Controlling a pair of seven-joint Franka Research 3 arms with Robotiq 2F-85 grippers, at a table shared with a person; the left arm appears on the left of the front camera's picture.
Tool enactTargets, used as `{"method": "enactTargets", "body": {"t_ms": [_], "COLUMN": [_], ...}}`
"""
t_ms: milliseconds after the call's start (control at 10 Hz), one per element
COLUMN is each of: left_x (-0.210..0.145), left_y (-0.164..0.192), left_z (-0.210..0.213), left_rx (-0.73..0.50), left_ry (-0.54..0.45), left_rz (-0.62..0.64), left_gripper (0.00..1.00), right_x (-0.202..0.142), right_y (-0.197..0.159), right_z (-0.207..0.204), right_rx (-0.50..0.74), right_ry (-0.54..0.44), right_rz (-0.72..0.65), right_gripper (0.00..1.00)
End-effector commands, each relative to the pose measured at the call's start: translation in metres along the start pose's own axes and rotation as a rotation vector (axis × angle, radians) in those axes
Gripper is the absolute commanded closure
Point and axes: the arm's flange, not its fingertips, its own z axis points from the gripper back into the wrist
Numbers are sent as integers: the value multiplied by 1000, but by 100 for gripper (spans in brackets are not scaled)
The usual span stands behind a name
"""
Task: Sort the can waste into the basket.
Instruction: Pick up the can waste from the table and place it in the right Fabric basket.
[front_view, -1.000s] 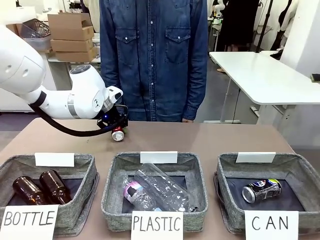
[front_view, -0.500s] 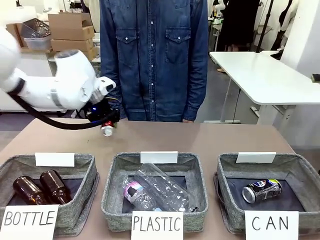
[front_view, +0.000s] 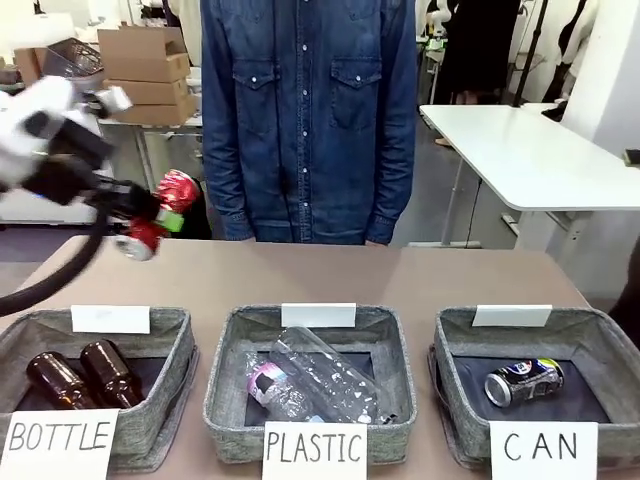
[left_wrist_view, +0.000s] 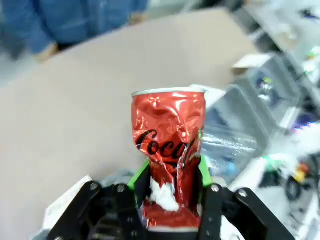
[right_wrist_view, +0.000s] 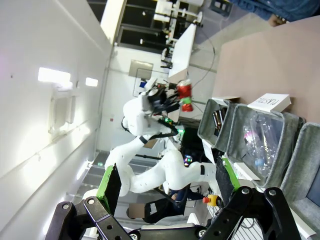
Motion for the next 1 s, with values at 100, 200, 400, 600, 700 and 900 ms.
{"method": "enactTargets", "body": {"t_ms": [100,200,400,600,700,900], "left_x": [0,0,0,16,43,92], "left_y": [0,0,0,-27,-66,-171], "left_z": [0,0,0,-21,-63,-145], "left_rx": [0,0,0,-203,-324,-544], "left_ry": [0,0,0,-19,-46,-49], "left_rz": [0,0,0,-137,-228,-432], "left_gripper": [100,100,100,60,60,60], "right_x": [1,1,1,0,-4,-30], "right_y": [0,0,0,0,24,47], "right_z": [1,1,1,0,15,96], "right_rx": [2,2,2,0,-30,-19], "right_ry": [8,8,8,1,33,-112], "right_rz": [25,25,25,0,-34,-102], "right_gripper": [0,0,0,0,0,0]}}
